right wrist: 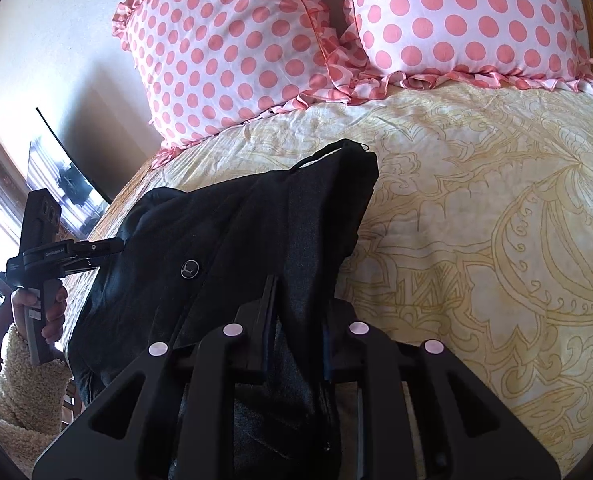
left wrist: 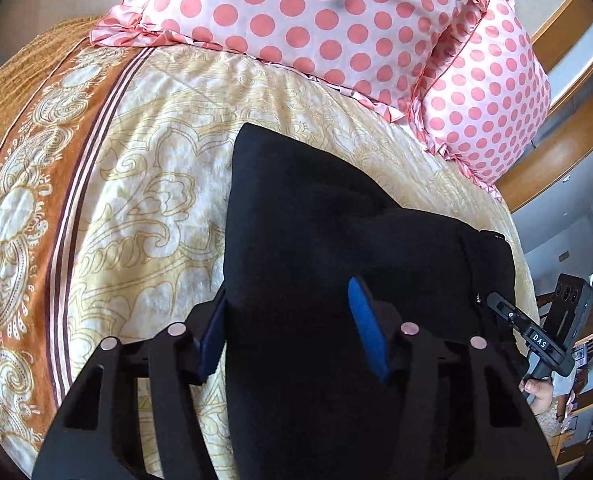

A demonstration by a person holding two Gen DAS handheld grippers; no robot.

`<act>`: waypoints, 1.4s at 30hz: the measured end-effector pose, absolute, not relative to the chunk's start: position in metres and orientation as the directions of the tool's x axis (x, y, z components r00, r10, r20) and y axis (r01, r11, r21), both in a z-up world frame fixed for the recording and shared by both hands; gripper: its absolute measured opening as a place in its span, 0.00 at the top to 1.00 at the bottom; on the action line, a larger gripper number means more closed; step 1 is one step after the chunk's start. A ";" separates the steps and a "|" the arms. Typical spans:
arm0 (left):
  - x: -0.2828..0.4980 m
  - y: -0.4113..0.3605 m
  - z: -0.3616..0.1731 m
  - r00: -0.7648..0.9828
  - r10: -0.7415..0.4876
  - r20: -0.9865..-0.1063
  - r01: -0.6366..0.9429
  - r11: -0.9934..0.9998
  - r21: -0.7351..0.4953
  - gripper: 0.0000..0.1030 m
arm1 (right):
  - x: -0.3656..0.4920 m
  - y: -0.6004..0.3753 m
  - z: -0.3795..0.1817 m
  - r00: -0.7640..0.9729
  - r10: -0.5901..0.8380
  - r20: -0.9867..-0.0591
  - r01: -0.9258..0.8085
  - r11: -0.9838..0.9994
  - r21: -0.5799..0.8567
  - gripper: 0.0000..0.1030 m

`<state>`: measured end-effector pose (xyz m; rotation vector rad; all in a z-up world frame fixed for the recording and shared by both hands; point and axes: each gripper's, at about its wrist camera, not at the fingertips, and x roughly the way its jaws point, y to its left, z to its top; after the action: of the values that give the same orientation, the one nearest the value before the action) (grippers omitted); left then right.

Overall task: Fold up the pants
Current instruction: 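Grasp the folded pants edge with the right tool and fold it over, then release the pants with the right tool and pull both tools back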

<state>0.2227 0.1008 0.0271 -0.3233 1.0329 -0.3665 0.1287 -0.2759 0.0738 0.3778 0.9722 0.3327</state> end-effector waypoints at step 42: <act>0.243 0.084 0.096 0.725 -0.267 -0.635 0.136 0.959 -0.248 0.34 | 0.181 -0.282 0.129 0.723 0.147 -0.675 -0.024 0.982 0.188 0.67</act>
<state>0.2430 0.0843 0.0960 -0.1898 0.7272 -0.2236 0.1814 -0.2822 0.1287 0.1704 0.7572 0.0948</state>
